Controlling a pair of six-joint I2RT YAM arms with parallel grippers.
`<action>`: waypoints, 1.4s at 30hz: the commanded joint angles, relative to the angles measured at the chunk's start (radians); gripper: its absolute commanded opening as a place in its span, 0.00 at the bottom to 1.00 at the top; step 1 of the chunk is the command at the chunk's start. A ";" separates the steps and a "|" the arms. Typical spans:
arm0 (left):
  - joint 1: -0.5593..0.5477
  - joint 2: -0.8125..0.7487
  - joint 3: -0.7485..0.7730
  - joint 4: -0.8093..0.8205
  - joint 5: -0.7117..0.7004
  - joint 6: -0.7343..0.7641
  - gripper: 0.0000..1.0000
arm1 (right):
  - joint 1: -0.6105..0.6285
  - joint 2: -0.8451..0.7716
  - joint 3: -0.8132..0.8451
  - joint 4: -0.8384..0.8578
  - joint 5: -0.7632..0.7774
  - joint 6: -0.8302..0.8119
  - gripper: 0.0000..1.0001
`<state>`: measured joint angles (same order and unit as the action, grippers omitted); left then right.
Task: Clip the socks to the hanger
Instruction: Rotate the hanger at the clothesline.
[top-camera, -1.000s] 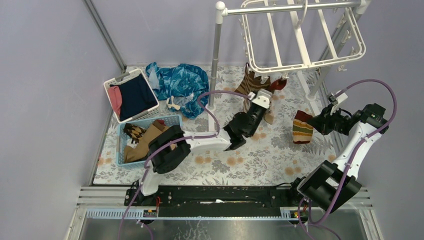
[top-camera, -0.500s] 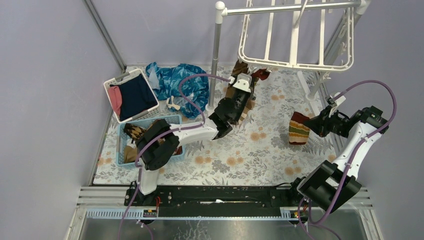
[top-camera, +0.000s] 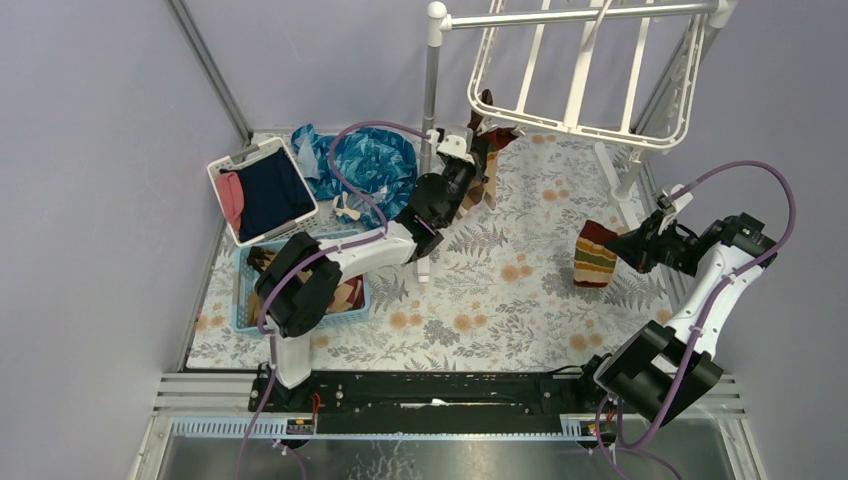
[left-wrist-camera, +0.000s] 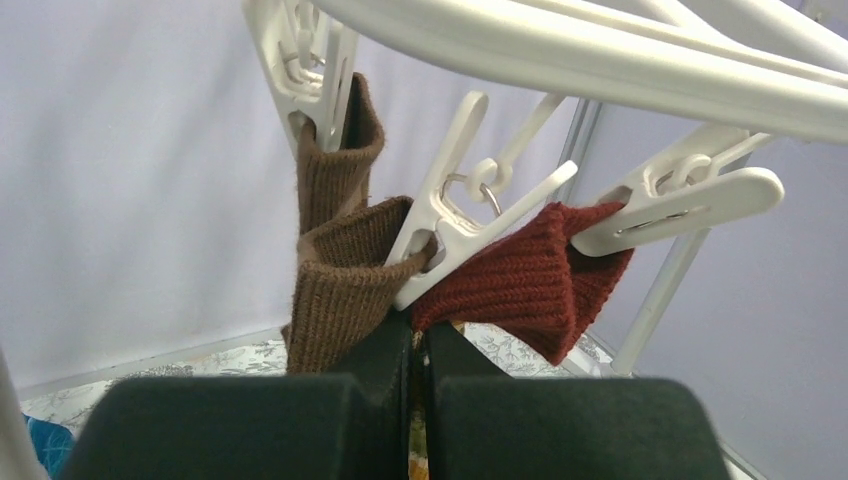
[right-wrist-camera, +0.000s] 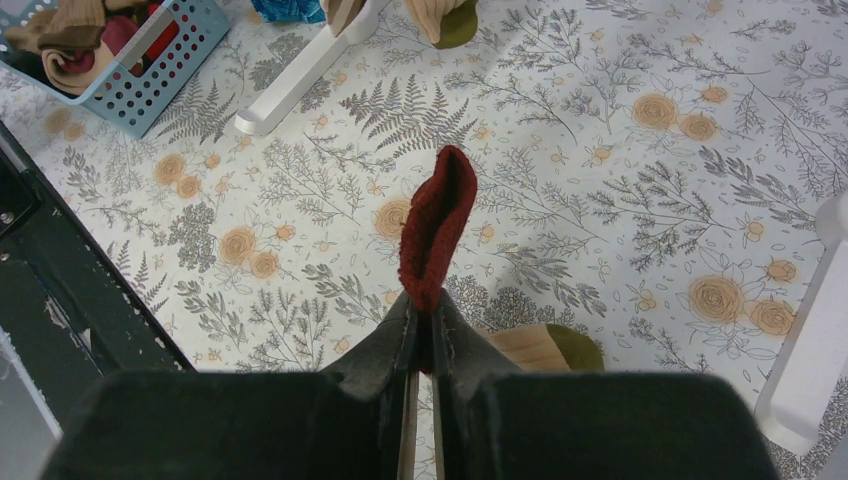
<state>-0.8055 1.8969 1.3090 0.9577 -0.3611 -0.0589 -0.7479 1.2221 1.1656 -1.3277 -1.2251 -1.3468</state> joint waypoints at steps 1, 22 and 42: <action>0.039 -0.048 -0.020 -0.031 0.052 -0.064 0.03 | 0.013 -0.013 0.016 -0.030 -0.053 -0.019 0.00; 0.147 -0.064 0.027 -0.193 0.156 -0.210 0.03 | 0.030 -0.040 0.134 0.231 0.053 0.325 0.00; 0.177 -0.251 -0.087 -0.116 0.260 -0.352 0.03 | 0.030 -0.031 0.263 0.228 -0.016 0.365 0.00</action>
<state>-0.6388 1.6882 1.2415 0.7994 -0.0940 -0.3870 -0.7208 1.1908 1.3586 -1.1080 -1.1858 -1.0180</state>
